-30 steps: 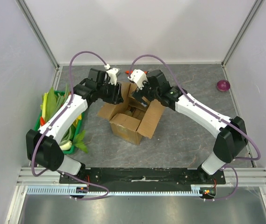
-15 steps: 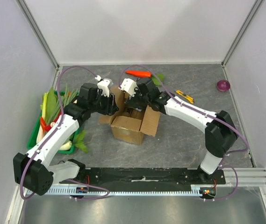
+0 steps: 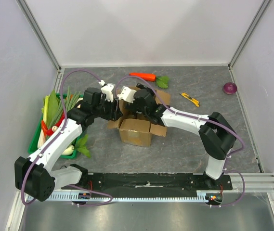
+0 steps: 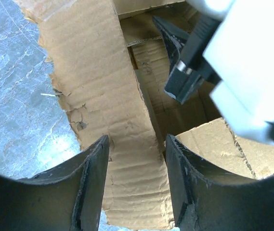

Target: Unpack the express box

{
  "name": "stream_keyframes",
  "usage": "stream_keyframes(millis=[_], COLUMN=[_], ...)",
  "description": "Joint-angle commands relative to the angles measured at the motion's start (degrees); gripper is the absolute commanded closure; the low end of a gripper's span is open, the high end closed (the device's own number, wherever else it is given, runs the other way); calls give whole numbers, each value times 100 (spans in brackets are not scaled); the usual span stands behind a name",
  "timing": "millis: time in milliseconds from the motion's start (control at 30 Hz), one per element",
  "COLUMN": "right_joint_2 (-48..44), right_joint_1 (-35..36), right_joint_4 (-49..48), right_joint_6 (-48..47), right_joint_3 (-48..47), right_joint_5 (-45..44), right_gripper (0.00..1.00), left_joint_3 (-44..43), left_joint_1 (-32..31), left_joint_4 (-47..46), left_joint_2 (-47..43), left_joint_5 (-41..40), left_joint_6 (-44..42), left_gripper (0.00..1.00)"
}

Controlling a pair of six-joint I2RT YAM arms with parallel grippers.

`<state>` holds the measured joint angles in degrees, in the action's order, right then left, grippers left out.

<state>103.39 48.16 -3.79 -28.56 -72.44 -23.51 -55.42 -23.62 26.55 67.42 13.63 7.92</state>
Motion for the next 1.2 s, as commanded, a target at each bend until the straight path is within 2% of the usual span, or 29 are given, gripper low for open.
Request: stream_keyframes(millis=[0, 233, 533, 967, 1167], right_joint_2=[50, -504, -873, -601, -13], right_joint_1=[44, 62, 44, -114, -360], right_joint_4=[-947, -1352, -1256, -1124, -500], right_joint_6=[-458, -300, -72, 306, 500], right_joint_3=[134, 196, 55, -674, -1298], right_joint_5=[-874, -989, -893, -1393, -1306], right_gripper=[2, 2, 2, 2, 2], left_joint_3=[22, 66, 57, 66, 58], left_joint_1=[-20, -20, -20, -20, -20], left_joint_4=[-343, -343, -343, -352, -387], left_joint_2=[-124, -141, -194, -211, -168], left_joint_5=[17, -71, -176, -141, -1], left_joint_6=[166, 166, 210, 297, 333], left_gripper=[43, 43, 42, 38, 37])
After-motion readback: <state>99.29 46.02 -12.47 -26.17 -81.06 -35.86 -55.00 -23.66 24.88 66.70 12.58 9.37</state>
